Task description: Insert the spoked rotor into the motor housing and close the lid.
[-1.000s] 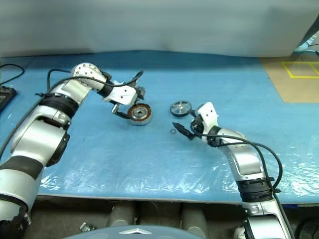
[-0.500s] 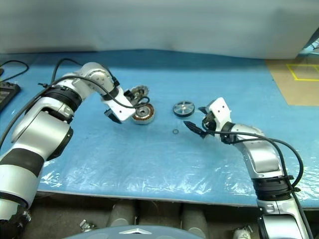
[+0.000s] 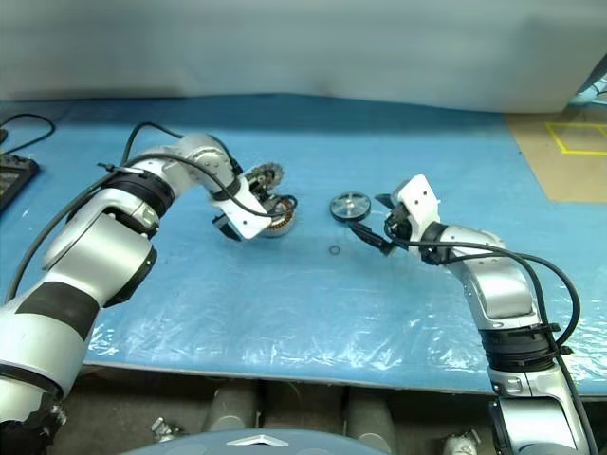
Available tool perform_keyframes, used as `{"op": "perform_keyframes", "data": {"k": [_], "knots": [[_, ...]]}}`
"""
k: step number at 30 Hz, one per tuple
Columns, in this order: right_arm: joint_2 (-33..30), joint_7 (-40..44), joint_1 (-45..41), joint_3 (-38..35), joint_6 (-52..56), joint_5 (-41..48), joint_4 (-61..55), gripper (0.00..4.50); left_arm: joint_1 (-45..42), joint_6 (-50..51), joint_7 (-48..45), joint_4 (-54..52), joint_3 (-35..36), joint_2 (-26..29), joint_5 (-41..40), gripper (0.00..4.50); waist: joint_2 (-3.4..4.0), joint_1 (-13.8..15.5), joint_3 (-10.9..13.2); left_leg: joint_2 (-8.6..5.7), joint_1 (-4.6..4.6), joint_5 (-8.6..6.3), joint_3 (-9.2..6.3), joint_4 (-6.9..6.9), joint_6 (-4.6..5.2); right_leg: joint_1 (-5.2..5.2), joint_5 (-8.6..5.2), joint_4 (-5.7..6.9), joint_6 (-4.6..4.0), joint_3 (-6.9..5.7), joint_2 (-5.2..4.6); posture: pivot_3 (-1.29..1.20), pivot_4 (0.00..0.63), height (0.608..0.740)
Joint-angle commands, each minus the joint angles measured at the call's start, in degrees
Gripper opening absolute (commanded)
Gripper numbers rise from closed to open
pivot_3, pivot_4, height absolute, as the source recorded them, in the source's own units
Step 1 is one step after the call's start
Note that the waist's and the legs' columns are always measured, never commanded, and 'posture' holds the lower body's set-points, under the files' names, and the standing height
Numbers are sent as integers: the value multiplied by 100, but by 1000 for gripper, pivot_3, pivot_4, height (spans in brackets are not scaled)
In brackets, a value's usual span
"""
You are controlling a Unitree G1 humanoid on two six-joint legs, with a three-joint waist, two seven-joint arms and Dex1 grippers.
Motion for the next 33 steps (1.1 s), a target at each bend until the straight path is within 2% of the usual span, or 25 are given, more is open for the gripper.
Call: {"op": "perform_keyframes", "data": {"k": [1,15,21,33], "knots": [[-50,-9,-70,-117,-54,24,-90,4452,-170,4,157,25,-109,4,182,4494,0,-1,0,0,0,0,0,0,0,0,0,0,0,0,0,0,150,740],[-52,45,-49,-68,-94,-6,-56,4452,-426,198,452,140,74,58,152,4494,-3,-3,2,1,-2,0,-1,4,0,0,0,2,0,0,1,0,150,740],[-36,84,-128,-37,-119,-32,28,4452,-244,51,396,107,-13,175,210,4494,-3,-3,3,1,-1,0,-1,4,0,0,0,2,1,0,1,0,150,740],[-21,93,-165,-25,-115,-56,10,4452,14,157,697,145,-126,33,379,4494,-9,0,7,2,-1,0,-2,5,0,1,0,2,0,-1,1,0,150,740]]}}
